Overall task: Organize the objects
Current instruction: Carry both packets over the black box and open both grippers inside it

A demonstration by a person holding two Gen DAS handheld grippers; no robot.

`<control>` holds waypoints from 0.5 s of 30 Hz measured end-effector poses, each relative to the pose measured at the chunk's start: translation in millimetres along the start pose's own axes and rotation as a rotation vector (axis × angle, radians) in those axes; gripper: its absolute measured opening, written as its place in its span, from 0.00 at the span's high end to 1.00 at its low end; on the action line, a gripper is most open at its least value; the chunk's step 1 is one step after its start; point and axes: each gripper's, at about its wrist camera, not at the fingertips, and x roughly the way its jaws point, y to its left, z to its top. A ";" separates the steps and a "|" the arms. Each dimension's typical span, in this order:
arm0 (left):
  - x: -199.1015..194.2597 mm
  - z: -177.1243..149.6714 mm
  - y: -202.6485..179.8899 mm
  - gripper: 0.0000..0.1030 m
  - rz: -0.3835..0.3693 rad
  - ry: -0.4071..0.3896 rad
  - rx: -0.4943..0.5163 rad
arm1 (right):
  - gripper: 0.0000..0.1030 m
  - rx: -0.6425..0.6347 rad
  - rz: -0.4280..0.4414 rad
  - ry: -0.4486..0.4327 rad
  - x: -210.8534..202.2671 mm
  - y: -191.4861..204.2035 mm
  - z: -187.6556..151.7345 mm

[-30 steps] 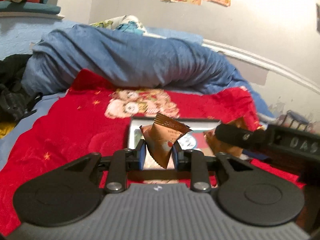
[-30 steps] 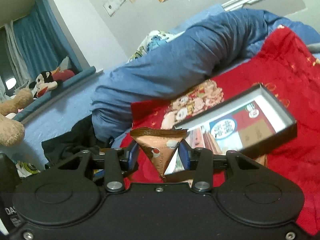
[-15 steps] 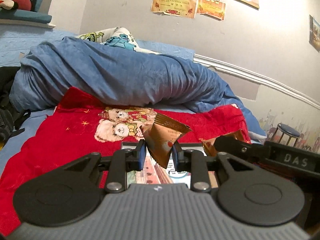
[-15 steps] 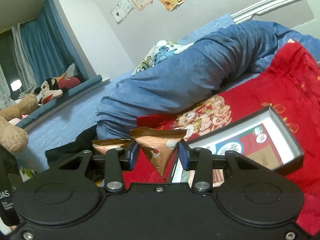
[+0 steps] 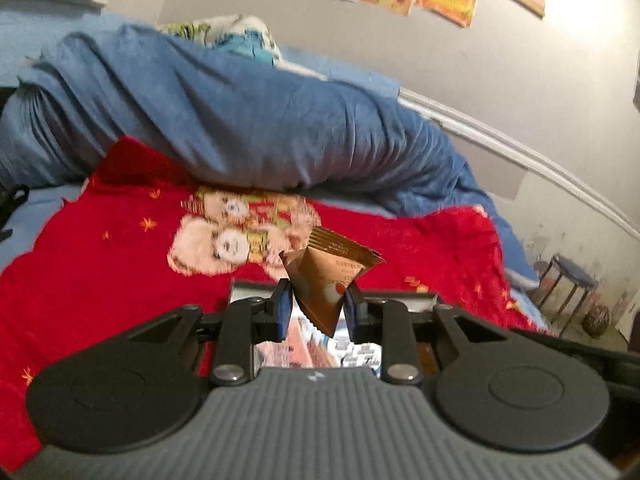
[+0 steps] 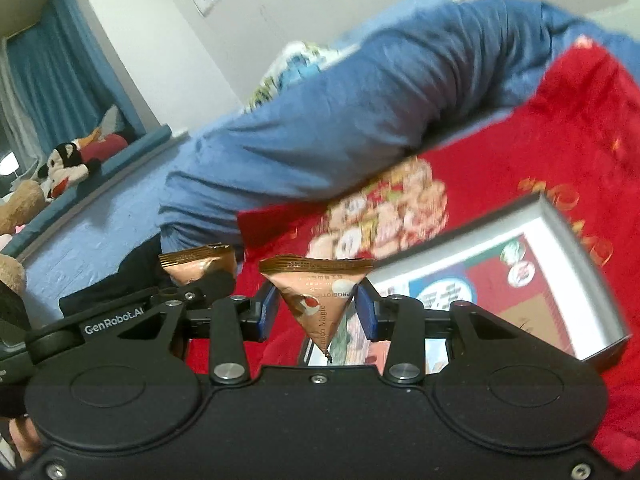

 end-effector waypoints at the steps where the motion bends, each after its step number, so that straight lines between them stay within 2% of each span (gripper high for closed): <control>1: 3.3 -3.8 1.9 0.70 -0.002 0.011 -0.003 | 0.62 -0.006 -0.017 0.015 11.0 -2.5 -1.7; 3: 10.6 -14.5 8.3 0.70 0.002 0.038 -0.021 | 0.62 -0.030 -0.045 0.047 29.2 -6.2 -5.2; 10: 34.8 -42.1 20.1 0.69 0.030 0.132 -0.058 | 0.62 -0.069 -0.071 0.122 53.7 -20.5 -27.3; 15: 54.3 -59.5 12.2 0.67 0.042 0.194 -0.017 | 0.62 -0.052 -0.092 0.171 62.5 -29.1 -32.8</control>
